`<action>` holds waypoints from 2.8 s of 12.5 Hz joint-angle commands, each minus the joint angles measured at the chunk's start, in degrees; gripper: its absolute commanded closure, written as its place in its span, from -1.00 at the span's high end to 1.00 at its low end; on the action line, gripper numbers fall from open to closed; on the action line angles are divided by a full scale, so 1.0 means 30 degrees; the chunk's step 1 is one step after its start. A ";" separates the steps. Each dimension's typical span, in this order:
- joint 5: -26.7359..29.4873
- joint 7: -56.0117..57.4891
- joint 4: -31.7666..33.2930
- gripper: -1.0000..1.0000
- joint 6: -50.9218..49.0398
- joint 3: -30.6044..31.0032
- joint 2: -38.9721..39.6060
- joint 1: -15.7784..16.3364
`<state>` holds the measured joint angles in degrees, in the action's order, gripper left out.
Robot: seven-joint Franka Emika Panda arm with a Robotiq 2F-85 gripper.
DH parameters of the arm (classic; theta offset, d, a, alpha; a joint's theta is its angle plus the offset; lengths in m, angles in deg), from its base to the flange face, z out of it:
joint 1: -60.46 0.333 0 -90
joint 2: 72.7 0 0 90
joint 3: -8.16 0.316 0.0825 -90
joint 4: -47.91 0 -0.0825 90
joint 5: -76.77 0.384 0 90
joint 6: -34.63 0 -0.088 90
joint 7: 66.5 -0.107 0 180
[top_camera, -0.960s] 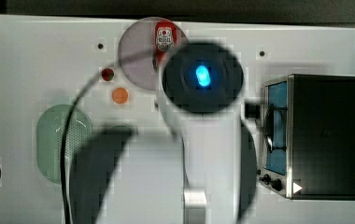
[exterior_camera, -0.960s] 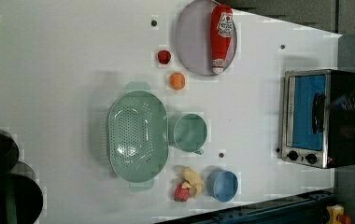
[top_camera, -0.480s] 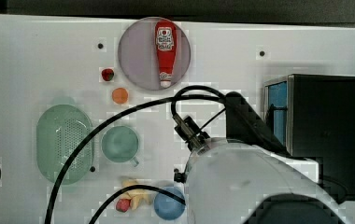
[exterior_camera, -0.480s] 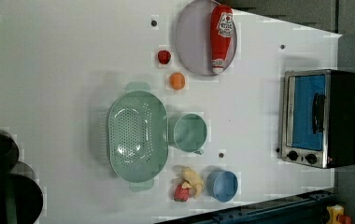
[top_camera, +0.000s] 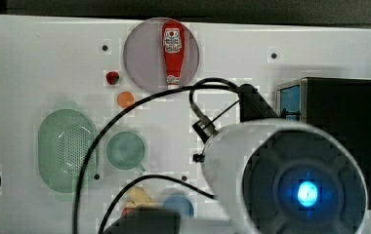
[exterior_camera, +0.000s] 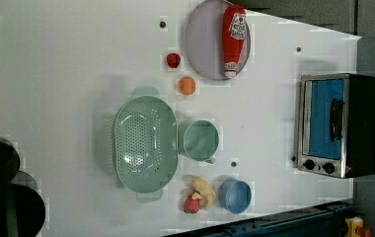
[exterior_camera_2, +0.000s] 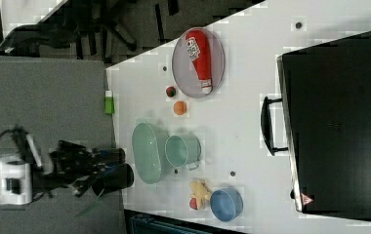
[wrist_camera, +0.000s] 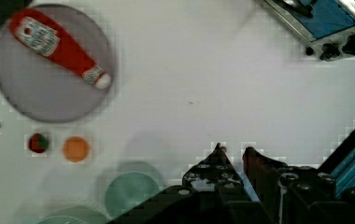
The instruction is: Flap open oven.
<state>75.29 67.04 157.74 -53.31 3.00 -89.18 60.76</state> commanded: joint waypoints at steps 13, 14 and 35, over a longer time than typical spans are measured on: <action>-0.1237 2.2165 0.2527 -0.65 0.6146 -0.6615 0.2824 -0.0727; -0.1237 2.2927 0.2920 -0.65 0.7402 -0.6831 0.3294 -0.0738; -0.7279 1.6836 0.6860 -0.65 1.6084 -0.5857 0.8229 0.0194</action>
<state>53.64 124.88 177.38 -4.87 -15.52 -64.29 58.79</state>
